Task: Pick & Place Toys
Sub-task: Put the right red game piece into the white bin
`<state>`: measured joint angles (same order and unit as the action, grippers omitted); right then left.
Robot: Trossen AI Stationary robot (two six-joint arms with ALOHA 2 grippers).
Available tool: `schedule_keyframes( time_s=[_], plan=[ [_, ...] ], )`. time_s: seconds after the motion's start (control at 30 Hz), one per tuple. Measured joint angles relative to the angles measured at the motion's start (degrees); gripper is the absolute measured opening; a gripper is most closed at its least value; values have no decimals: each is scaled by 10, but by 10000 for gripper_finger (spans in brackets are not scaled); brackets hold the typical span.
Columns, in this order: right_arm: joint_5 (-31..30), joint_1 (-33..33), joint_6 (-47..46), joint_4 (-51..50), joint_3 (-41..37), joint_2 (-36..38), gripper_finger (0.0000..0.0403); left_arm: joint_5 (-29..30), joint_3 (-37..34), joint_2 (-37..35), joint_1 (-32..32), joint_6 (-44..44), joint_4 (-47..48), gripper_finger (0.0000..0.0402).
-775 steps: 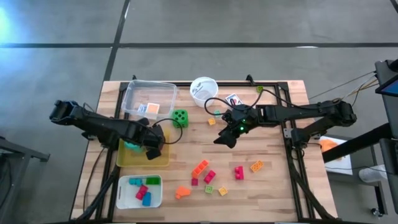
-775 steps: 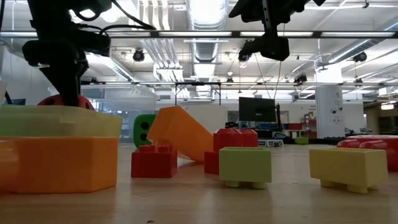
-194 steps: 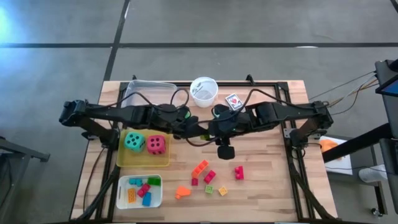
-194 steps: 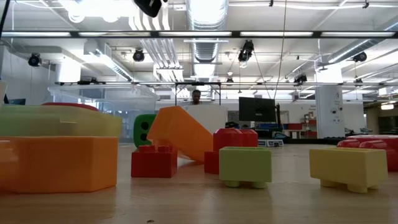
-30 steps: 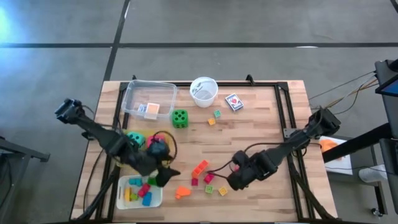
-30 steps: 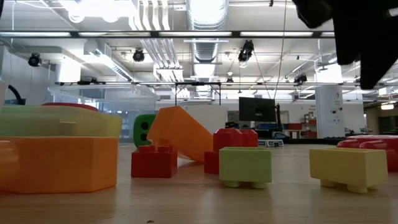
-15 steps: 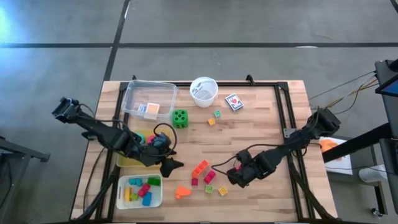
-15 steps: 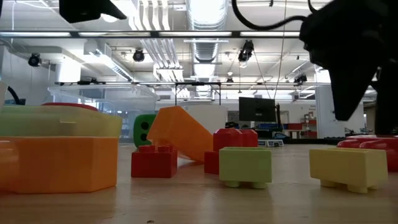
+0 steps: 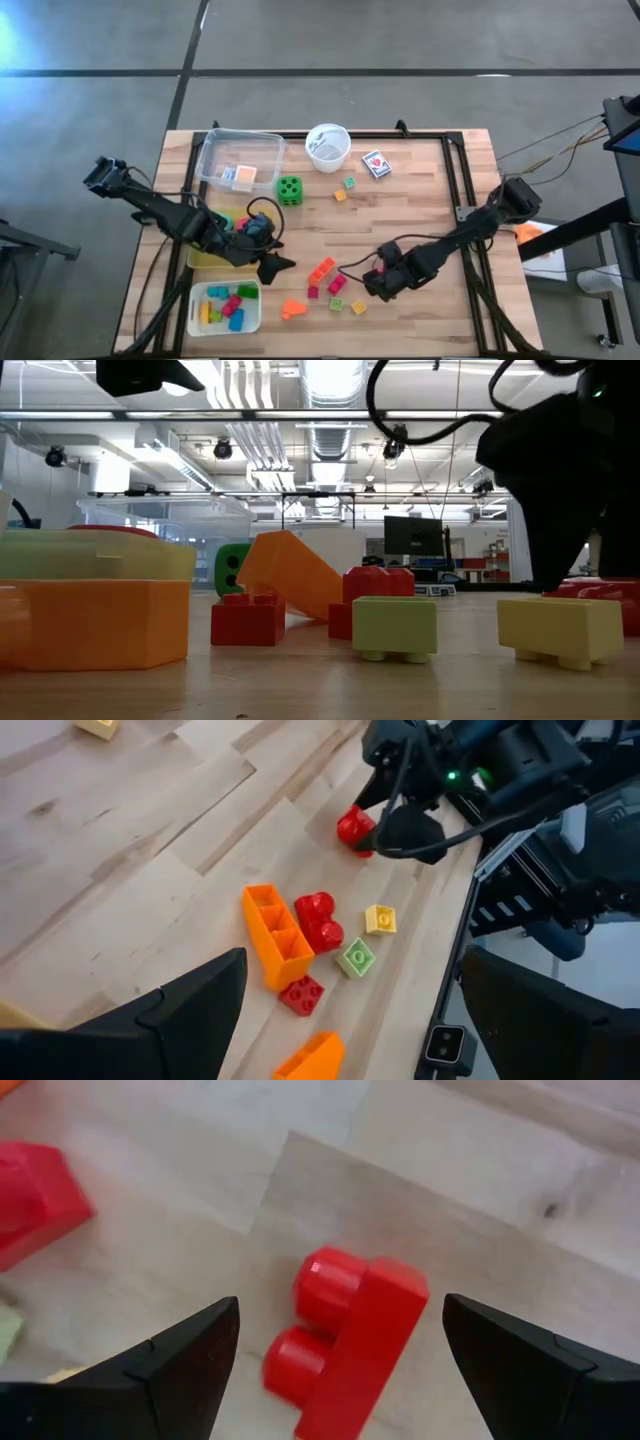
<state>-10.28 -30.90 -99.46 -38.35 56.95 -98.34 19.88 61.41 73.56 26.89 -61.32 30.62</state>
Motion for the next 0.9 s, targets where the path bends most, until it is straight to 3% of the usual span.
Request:
schedule_keyframes(
  time_s=[0.2,0.77,0.9],
  plan=[
    [0,2,9,5,1,-12,319,0,0,0,0,0,0,351],
    [-4,5,42,13,1,-11,37,0,0,0,-19,27,0,351],
    [-4,7,53,15,1,-11,20,0,0,0,-19,29,0,351]
  ],
)
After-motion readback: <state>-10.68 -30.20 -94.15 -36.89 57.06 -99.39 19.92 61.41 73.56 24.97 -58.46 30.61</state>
